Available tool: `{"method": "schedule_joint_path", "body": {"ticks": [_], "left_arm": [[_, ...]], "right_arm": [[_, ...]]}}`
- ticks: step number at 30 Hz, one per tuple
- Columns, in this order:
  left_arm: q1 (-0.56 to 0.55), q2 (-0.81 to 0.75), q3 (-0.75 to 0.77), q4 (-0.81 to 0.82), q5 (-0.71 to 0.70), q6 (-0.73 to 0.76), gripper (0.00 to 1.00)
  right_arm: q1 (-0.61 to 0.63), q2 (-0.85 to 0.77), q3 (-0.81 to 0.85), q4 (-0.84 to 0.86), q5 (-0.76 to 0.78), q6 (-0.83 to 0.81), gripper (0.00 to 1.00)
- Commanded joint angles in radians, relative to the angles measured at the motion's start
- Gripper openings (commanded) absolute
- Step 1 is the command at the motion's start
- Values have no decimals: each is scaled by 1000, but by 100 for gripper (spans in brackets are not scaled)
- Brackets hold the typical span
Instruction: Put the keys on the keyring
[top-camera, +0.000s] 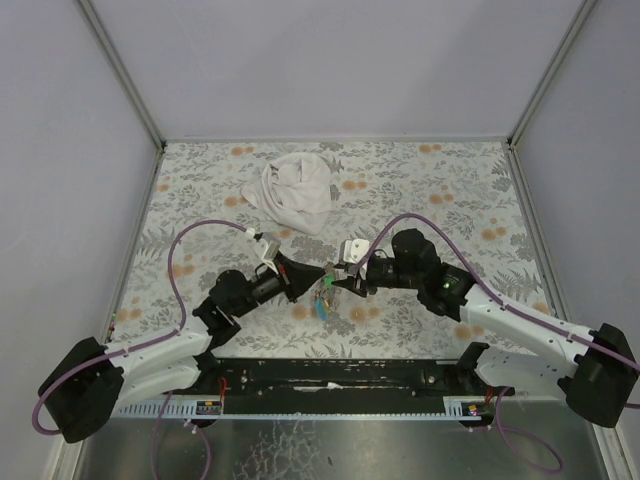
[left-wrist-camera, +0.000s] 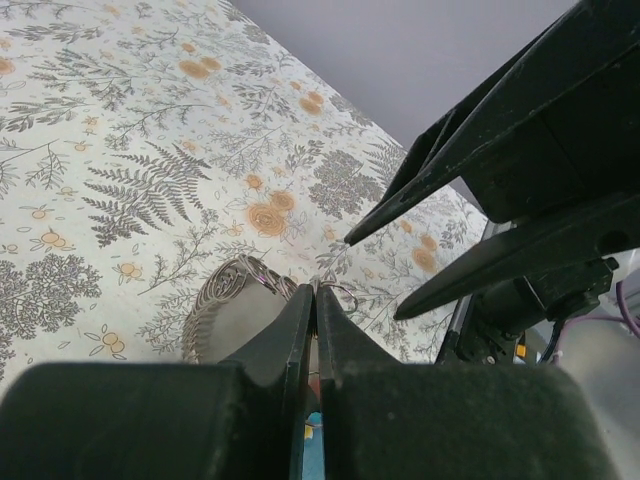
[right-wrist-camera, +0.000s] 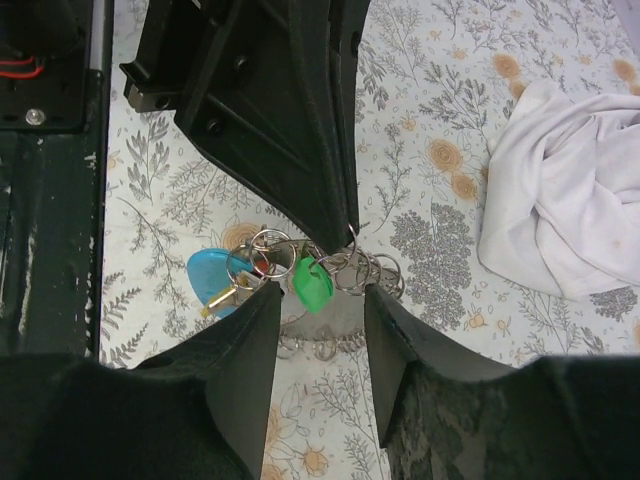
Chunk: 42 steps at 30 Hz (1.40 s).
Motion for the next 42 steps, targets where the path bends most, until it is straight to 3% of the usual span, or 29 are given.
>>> {"method": "schedule_joint_path", "body": {"ticks": [1, 6, 18, 24, 34, 42], "left_arm": [[7, 8, -12, 97, -52, -44, 0], [7, 13, -6, 87, -74, -64, 0], [6, 28, -4, 115, -60, -80, 0], [7, 27, -3, 114, -57, -80, 0], [6, 10, -3, 99, -58, -74, 0], [6, 22, 11, 89, -56, -82, 0]], "right_arm": [[-5, -3, -37, 184, 0, 143, 47], [-5, 19, -66, 267, -43, 218, 48], [-5, 61, -79, 314, 38, 269, 47], [-5, 64, -78, 273, 62, 252, 37], [-5, 44, -67, 210, 93, 205, 1], [-5, 60, -33, 129, 10, 123, 0]]}}
